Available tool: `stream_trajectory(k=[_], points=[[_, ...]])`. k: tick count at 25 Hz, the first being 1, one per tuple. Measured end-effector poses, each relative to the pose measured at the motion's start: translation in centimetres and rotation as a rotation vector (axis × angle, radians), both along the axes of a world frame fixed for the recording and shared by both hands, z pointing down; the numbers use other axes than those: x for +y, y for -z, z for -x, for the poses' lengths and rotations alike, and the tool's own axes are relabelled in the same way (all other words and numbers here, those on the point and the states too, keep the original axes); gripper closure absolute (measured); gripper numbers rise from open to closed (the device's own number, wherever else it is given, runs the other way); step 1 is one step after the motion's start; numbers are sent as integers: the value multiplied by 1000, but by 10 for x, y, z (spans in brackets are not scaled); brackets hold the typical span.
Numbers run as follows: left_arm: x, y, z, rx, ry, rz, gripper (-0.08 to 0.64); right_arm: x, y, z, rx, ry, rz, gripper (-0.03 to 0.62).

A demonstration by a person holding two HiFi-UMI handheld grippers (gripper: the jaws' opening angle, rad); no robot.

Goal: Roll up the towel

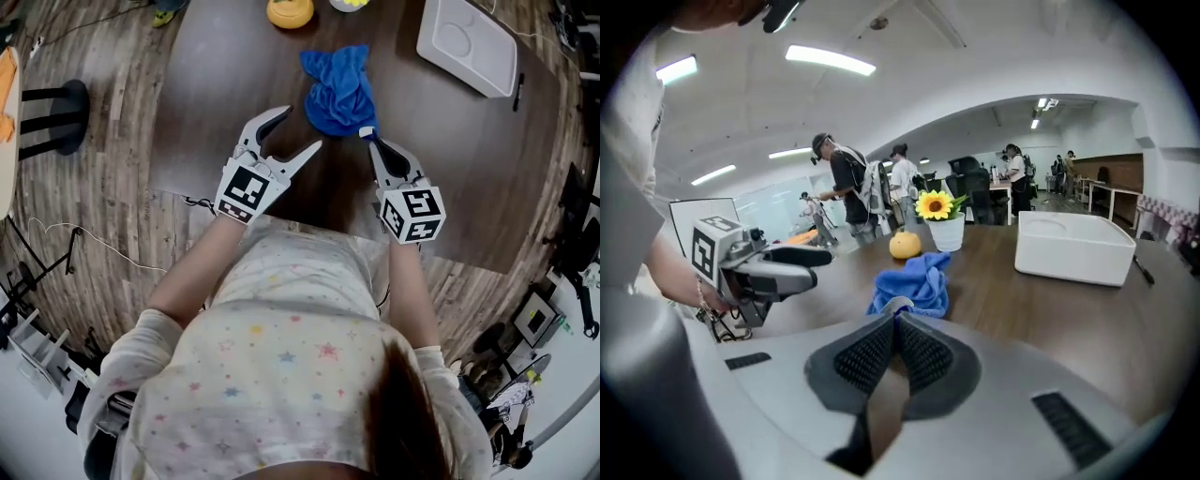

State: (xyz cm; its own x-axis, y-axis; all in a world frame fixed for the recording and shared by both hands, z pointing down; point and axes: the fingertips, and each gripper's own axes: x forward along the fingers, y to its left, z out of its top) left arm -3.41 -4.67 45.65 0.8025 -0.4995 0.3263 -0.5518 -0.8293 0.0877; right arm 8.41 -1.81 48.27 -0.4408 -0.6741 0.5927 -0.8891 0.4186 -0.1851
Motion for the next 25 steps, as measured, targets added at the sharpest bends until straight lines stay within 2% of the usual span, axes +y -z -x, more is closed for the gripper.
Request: stream_trajectory(k=[6, 12, 18, 22, 25], points=[[-1, 27, -10, 23, -78, -49, 276, -20, 53, 27, -78, 100, -88, 578], [2, 64, -27, 33, -174, -121, 278, -31, 93, 56, -89, 221, -141, 578], [1, 82, -32, 2, -240, -178, 285, -34, 130, 84, -105, 336, -182, 578], [-4, 96, -28, -2, -245, -223, 396, -35, 151, 94, -99, 382, -211, 578], [-6, 107, -26, 0, -243, -255, 405, -34, 160, 102, -89, 415, -223, 578]])
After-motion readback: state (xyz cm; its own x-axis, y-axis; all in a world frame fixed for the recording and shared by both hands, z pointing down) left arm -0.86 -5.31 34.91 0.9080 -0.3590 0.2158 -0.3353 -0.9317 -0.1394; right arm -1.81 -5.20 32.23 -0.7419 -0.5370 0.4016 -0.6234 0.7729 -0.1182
